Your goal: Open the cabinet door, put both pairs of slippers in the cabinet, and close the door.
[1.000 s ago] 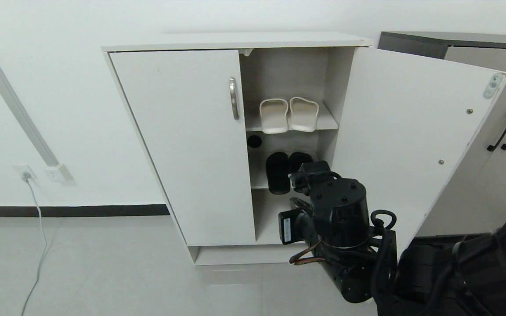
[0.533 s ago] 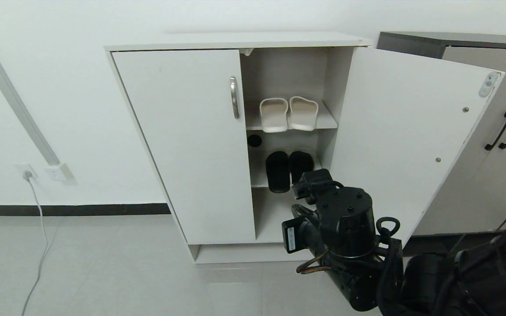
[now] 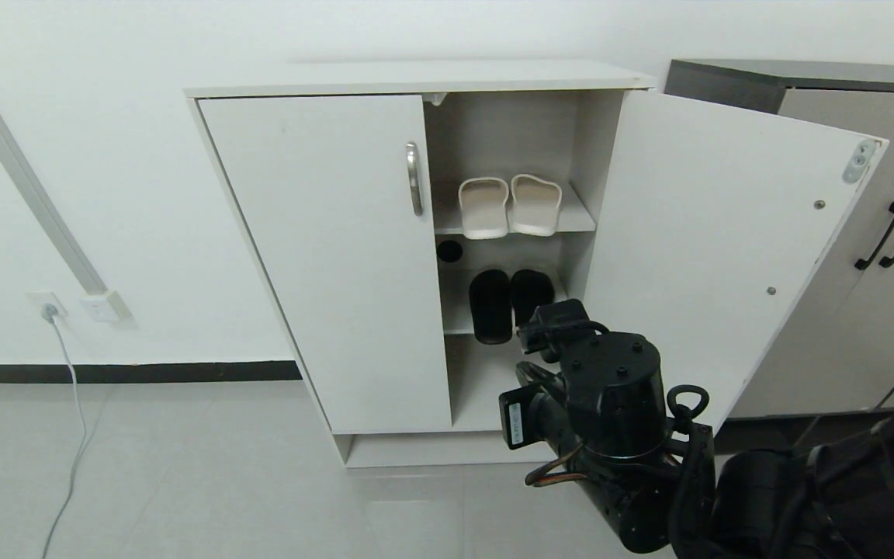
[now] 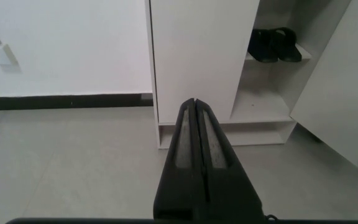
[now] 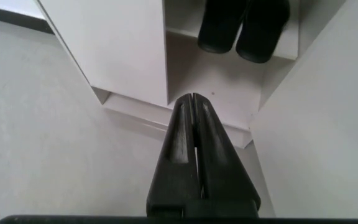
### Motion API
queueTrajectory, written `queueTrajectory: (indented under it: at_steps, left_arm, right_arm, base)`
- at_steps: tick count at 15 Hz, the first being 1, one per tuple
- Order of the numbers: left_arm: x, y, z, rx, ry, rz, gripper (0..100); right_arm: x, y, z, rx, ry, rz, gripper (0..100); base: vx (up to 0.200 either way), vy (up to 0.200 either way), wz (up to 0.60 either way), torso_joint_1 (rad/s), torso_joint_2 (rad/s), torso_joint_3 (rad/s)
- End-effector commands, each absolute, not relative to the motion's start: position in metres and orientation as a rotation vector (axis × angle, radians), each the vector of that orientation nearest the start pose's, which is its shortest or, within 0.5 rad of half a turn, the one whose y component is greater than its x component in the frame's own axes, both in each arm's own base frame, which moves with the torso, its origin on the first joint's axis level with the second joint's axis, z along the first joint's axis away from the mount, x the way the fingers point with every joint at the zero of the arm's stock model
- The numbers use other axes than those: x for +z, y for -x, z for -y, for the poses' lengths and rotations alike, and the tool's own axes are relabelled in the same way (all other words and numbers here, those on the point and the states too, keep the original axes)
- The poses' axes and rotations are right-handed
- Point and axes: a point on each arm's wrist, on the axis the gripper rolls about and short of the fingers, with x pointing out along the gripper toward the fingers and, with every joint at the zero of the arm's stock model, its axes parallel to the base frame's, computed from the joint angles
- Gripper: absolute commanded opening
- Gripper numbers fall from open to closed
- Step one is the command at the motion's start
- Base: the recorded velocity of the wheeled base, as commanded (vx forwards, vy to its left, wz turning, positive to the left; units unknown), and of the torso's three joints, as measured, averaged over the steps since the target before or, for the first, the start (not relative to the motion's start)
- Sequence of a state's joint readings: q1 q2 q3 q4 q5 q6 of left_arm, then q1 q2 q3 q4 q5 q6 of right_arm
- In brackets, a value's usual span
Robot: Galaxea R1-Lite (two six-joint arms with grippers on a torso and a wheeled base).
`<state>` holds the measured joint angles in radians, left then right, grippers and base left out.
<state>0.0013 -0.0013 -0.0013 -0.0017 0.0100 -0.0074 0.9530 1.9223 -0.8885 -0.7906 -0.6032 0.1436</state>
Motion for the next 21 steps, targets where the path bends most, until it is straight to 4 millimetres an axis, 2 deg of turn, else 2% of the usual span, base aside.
queueTrajectory:
  at_steps: [1, 4, 11, 21]
  left_arm:
    - [0.0755, 0.0228, -0.0002, 0.012, 0.008, 0.0, 0]
    - [0.0759, 0.0229, -0.0002, 0.012, 0.009, 0.002, 0]
    - [0.0759, 0.0229, -0.0002, 0.014, 0.018, 0.002, 0]
    - [0.0759, 0.0229, -0.0003, 0.015, 0.021, 0.002, 0]
  right_arm:
    - [0.1457, -0.2151, -0.2805, 0.334, 0.032, -0.201, 0]
    - [0.1525, -0.2145, -0.2778, 0.333, 0.03, -0.185, 0]
    - [0.1519, -0.2132, -0.2777, 0.335, 0.032, -0.187, 0]
    - [0.1519, -0.2132, -0.2776, 0.33, 0.034, -0.186, 0]
  base:
    - [0.0, 0.0, 0.0, -0.002, -0.09, -0.349]
    - [0.0, 0.0, 0.0, 0.045, -0.49, -0.38]
    - [0.0, 0.0, 0.0, 0.101, -0.47, -0.346]
    - [0.0, 0.0, 0.0, 0.174, -0.49, -0.319]
